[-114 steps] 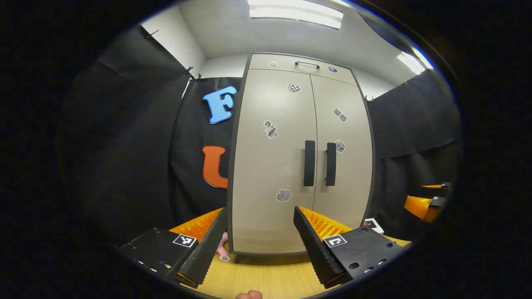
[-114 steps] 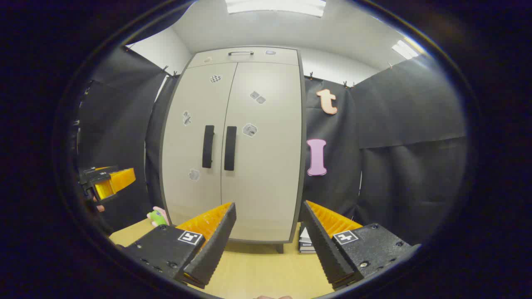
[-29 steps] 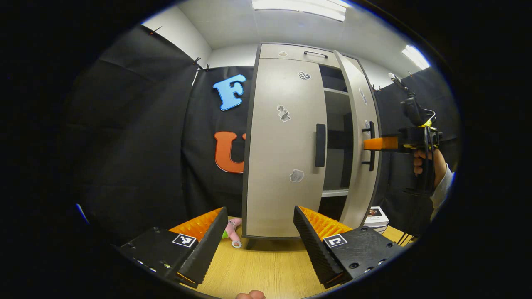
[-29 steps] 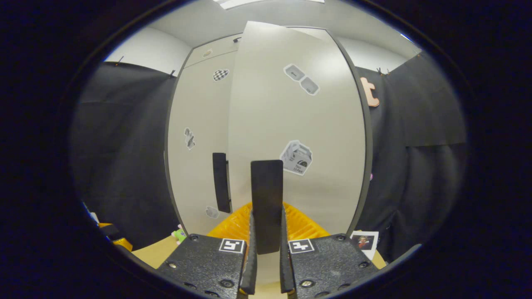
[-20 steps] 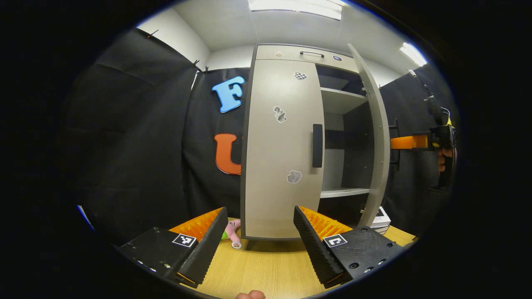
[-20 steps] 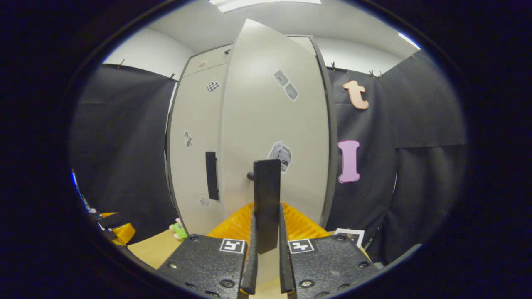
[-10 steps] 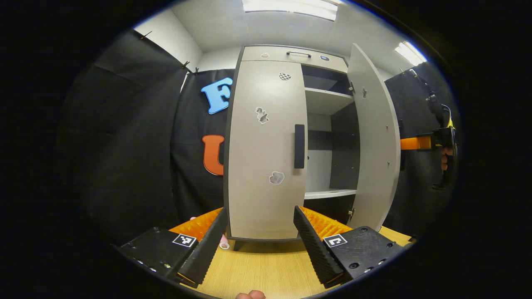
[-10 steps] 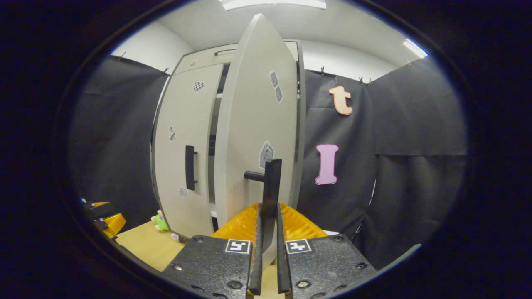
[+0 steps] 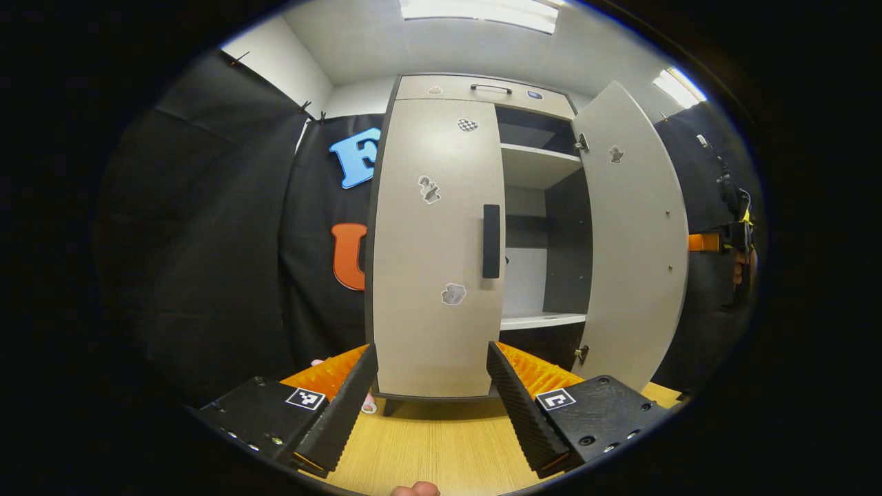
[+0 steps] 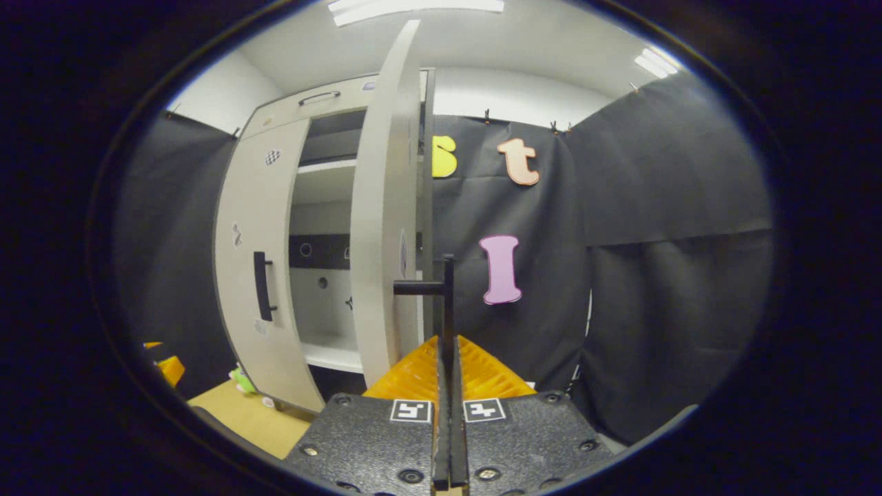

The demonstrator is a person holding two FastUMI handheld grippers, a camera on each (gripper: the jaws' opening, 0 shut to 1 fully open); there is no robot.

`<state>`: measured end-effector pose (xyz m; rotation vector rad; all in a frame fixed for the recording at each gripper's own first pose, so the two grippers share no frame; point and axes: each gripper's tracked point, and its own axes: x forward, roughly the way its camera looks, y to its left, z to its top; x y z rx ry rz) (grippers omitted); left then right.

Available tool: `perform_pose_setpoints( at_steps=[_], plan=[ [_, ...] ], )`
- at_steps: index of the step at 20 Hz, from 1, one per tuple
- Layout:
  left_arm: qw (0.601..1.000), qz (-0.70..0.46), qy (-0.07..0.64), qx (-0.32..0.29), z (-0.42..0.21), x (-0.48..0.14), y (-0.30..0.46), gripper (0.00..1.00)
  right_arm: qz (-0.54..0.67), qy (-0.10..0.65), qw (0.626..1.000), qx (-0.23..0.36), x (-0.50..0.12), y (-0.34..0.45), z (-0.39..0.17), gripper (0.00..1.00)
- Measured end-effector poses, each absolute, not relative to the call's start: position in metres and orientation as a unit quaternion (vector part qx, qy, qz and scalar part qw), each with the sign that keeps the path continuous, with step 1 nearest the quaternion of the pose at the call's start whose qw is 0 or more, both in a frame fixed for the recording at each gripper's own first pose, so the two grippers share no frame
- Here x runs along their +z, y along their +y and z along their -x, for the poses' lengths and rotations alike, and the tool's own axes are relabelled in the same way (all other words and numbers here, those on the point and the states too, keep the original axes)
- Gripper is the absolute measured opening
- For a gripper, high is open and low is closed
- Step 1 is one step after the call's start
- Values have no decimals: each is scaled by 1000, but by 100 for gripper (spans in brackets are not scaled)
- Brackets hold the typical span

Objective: Open the right door of the double-door shoe cabinet with the right hand, and open the left door with the left hand.

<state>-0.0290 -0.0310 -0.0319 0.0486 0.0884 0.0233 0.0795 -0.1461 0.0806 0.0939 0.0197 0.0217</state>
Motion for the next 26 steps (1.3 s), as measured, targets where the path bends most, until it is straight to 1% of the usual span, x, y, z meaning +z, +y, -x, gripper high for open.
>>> perform_pose_setpoints(
  at_steps=[1,3,5,6,7,8,11,13,14,16,17,18,19,20,21,22,23,25,26],
  plan=[
    [999,-24,45,12,29,-32,-31,95,-41,8,999,14,80,-147,-81,5],
    [999,-22,45,9,30,-32,-33,95,-18,9,1000,-2,80,-149,-77,6],
    [999,-25,45,13,33,-32,-31,95,-5,24,999,-38,75,-149,-58,6],
    [998,-26,45,17,34,-33,-28,95,1,18,998,-52,79,-145,-45,6],
    [998,-25,45,21,36,-34,-26,95,11,9,999,-53,83,-135,-33,5],
    [998,-23,48,20,36,-36,-25,95,16,3,999,-51,82,-125,-20,5],
    [999,-7,53,9,34,-36,-30,95,9,3,1000,11,71,-72,-2,6],
    [999,-3,52,-1,34,-34,-36,95,2,13,999,32,58,-54,0,5],
    [999,-5,50,-3,35,-34,-38,95,3,24,999,38,50,-48,1,14],
    [999,-13,48,-9,36,-34,-41,95,1,43,998,47,36,-35,0,25],
    [999,-15,48,-11,38,-35,-43,95,2,48,998,50,30,-32,-2,28],
    [999,-15,47,-13,39,-35,-44,95,2,51,998,49,26,-30,-1,41],
    [999,-13,47,-14,40,-34,-44,95,-1,50,997,51,23,-27,-2,46],
    [999,-11,46,-16,40,-34,-46,95,-6,48,997,53,22,-24,-2,56],
    [999,-10,44,-16,40,-32,-46,95,-14,43,997,58,21,-22,-2,61],
    [999,-10,41,-16,40,-30,-46,95,-25,38,997,62,20,-19,-2,69],
    [999,-12,37,-17,37,-25,-46,95,-39,30,996,69,22,-18,-1,73],
    [999,-16,29,-19,29,-15,-48,95,-54,27,995,79,20,-15,1,87],
    [999,-15,24,-24,24,-9,-52,95,-53,32,995,76,16,-18,1,97]
  ],
)
